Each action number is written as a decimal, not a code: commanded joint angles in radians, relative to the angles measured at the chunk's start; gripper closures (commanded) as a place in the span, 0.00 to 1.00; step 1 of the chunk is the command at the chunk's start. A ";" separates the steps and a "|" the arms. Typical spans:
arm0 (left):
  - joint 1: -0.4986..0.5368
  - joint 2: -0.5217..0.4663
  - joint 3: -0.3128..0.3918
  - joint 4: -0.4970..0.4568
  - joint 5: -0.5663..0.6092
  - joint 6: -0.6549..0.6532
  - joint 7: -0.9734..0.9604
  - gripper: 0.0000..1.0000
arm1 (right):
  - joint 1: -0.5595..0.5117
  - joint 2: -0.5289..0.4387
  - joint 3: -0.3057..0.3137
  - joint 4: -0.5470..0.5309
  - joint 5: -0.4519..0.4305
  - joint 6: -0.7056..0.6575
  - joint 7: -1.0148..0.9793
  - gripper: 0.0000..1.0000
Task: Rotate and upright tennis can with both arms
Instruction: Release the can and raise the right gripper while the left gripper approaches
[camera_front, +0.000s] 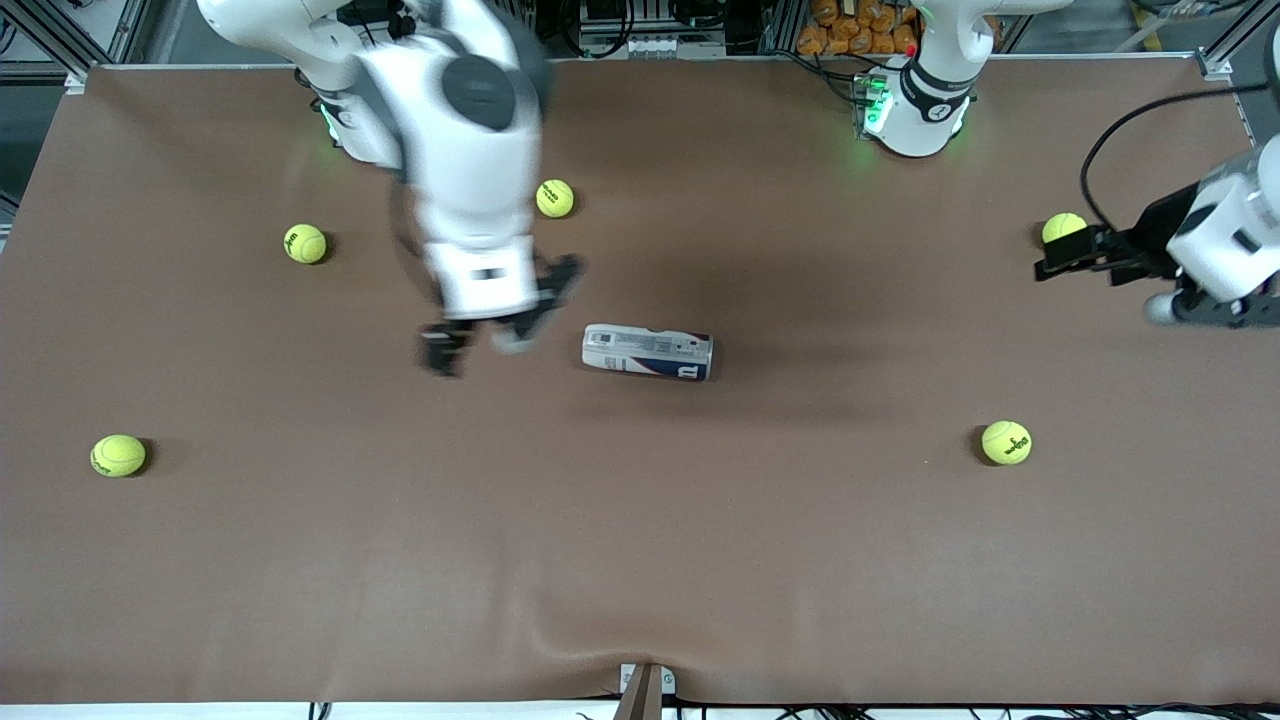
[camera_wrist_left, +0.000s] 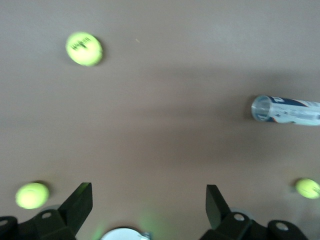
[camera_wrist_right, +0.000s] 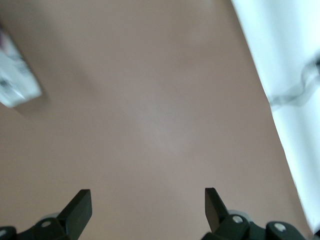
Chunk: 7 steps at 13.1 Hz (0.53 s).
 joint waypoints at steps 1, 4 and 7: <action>0.025 0.058 -0.004 -0.037 -0.135 -0.021 0.073 0.00 | -0.151 -0.030 -0.024 0.069 0.066 -0.080 -0.002 0.00; 0.018 0.123 -0.012 -0.048 -0.235 -0.021 0.099 0.00 | -0.384 -0.079 -0.024 0.065 0.210 -0.148 0.023 0.00; 0.013 0.216 -0.015 -0.071 -0.401 -0.019 0.137 0.00 | -0.572 -0.082 -0.022 0.057 0.332 -0.212 0.121 0.00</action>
